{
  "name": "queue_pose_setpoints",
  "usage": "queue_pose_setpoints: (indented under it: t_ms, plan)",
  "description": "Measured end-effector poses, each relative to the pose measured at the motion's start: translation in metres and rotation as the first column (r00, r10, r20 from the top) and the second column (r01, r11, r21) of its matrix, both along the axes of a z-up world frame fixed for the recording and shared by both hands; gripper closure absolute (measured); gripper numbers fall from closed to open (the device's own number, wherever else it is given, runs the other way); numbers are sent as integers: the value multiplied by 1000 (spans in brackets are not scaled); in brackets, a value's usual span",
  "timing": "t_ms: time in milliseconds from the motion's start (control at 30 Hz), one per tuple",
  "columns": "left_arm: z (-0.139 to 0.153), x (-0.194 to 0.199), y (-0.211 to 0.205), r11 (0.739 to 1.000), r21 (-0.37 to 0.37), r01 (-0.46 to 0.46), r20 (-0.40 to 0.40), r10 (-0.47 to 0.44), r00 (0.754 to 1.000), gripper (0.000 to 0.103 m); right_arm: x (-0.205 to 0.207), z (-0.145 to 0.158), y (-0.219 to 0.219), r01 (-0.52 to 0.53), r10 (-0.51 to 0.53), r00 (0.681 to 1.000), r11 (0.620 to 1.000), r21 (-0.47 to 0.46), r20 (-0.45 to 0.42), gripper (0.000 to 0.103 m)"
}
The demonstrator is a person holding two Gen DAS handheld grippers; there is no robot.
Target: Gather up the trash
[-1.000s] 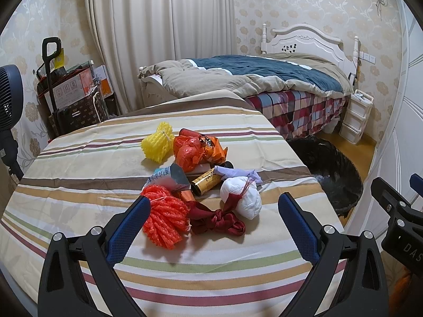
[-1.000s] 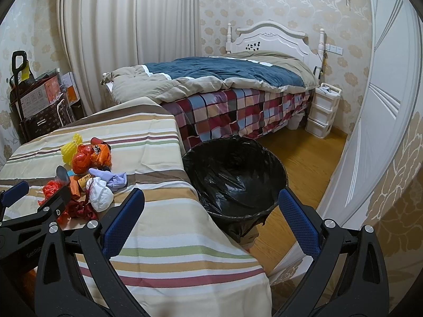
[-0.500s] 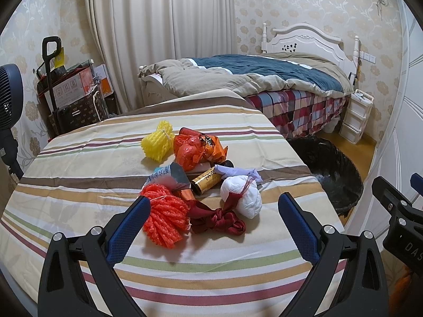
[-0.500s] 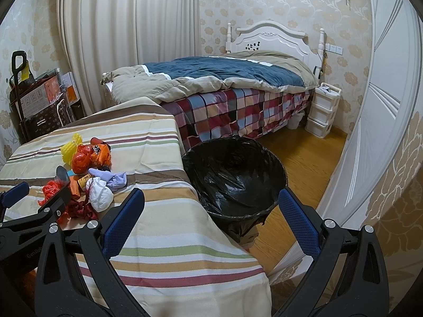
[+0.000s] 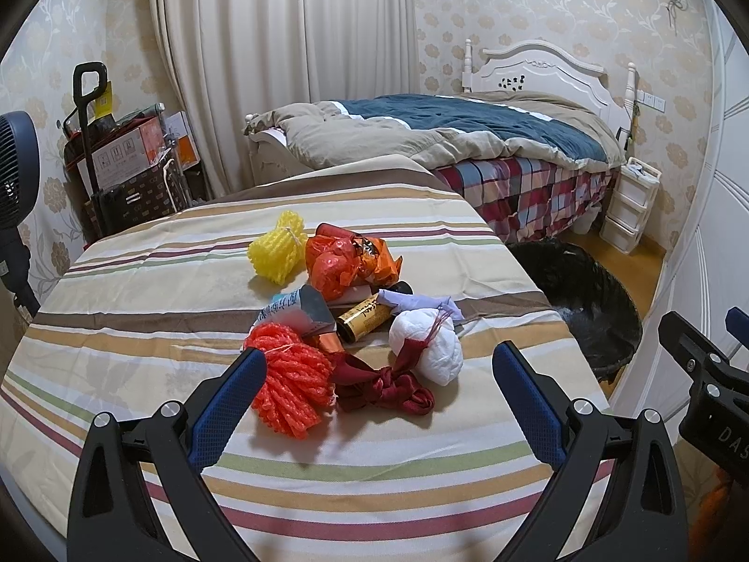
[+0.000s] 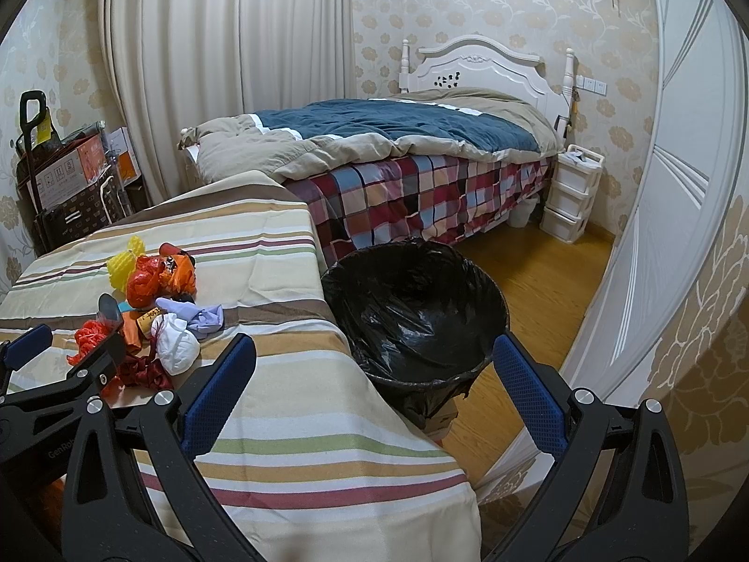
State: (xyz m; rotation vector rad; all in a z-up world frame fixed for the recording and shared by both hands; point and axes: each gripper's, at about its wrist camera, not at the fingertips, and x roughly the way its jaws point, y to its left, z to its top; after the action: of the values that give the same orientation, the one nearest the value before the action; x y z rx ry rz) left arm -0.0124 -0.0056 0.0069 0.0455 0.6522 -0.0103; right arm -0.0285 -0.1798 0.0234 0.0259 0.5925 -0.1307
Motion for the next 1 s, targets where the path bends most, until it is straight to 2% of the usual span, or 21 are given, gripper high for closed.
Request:
queue_pose_setpoints:
  t_ms: [433,600,667,733,800,1000]
  plan:
    - [-10,-5,10,1000,-16,8,-38,-9,999,7,-7,-8,-6,-5,5,1000,1000,14,-14,4]
    - [-8,-4,30,1000,-8,4,-49,-5,999,14,-9,-12,-5,-13,13,1000,1000,20,-20,4]
    - [-10,-5,39,1000,-8,-2,-60,1,998,14,-9,-12,-2,-18,19,1000,999,26,-23,7]
    - [-12,-6,51,1000,-11,-16,-72,16,997,15,-3,-14,1,-30,31,999,999,36,-36,16]
    - [-14,-7,61,999,-11,-31,-81,30,996,16,0,-15,5,-41,44,998,998,44,-52,21]
    - [-17,-8,81,998,-22,-62,-110,59,992,17,0,-22,19,-72,75,994,997,41,-79,22]
